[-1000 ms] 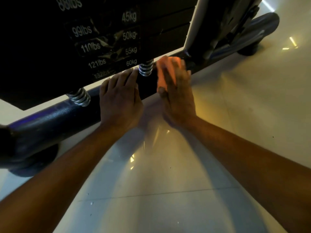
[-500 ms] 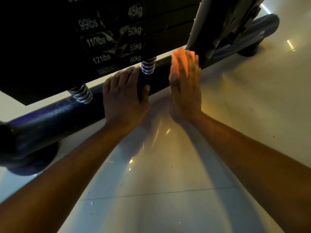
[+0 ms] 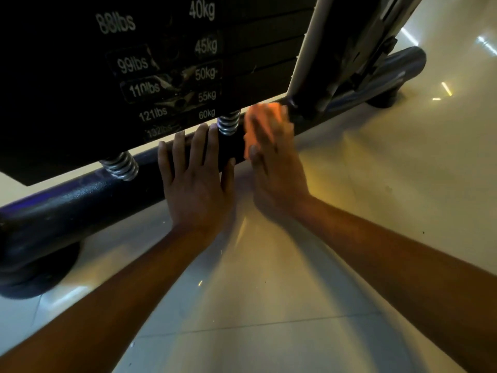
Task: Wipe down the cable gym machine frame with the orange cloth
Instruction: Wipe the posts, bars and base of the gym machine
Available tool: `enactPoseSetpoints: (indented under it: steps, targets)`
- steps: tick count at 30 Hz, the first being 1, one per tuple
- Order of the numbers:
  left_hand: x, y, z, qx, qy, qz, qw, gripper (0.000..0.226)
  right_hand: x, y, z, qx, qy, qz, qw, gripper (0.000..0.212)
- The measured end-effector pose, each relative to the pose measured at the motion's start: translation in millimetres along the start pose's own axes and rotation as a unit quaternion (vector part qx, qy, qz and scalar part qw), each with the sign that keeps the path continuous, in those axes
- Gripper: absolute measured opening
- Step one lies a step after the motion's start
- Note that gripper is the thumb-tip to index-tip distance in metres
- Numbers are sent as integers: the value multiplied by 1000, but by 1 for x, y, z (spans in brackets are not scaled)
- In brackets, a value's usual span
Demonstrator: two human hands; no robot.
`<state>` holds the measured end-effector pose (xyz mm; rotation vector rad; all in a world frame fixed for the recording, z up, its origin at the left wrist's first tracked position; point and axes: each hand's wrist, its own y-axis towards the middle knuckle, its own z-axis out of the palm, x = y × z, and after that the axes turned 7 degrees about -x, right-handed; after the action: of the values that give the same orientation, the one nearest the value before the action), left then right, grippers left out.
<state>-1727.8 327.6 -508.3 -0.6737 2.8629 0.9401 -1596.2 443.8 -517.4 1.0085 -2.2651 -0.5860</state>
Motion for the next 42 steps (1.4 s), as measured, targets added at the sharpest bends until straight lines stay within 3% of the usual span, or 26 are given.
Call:
enactPoseSetpoints:
  steps: [3, 7, 10, 13, 16, 21, 24, 30, 35, 39, 42]
  targets:
    - [1, -2, 2, -3, 1, 2, 1000, 64, -17, 2, -8, 41, -28, -137, 989, 64]
    - [0, -1, 2, -1, 4, -3, 1000, 65, -53, 19, -11, 17, -36, -23, 999, 56]
    - [-1, -2, 2, -8, -2, -10, 1000, 64, -17, 9, -3, -14, 12, 58, 998, 56]
    - [-4, -2, 2, -10, -14, -20, 1000, 63, 4, -7, -2, 33, 17, -33, 999, 62]
    - [-3, -2, 3, -9, -15, -22, 1000, 61, -28, 4, -8, 56, -35, -106, 992, 68]
    - [-4, 0, 5, -23, -32, -35, 999, 52, -33, 15, -4, 10, -44, 34, 998, 59]
    - [-3, 0, 6, -23, -28, -32, 999, 53, -14, 6, 4, 30, -25, -4, 999, 61]
    - [-2, -1, 7, 4, 16, -8, 1000, 62, -56, 22, -14, 82, -60, -87, 991, 61]
    - [-3, -1, 4, 18, 13, -8, 1000, 64, -37, 26, -16, 65, -40, 10, 997, 63]
    - [-1, -1, 0, 29, 2, -2, 1000, 64, -23, 19, -18, 52, -23, -35, 998, 58]
    - [1, -3, -8, 60, -8, 22, 998, 70, -26, 22, -40, 106, -20, -12, 994, 58]
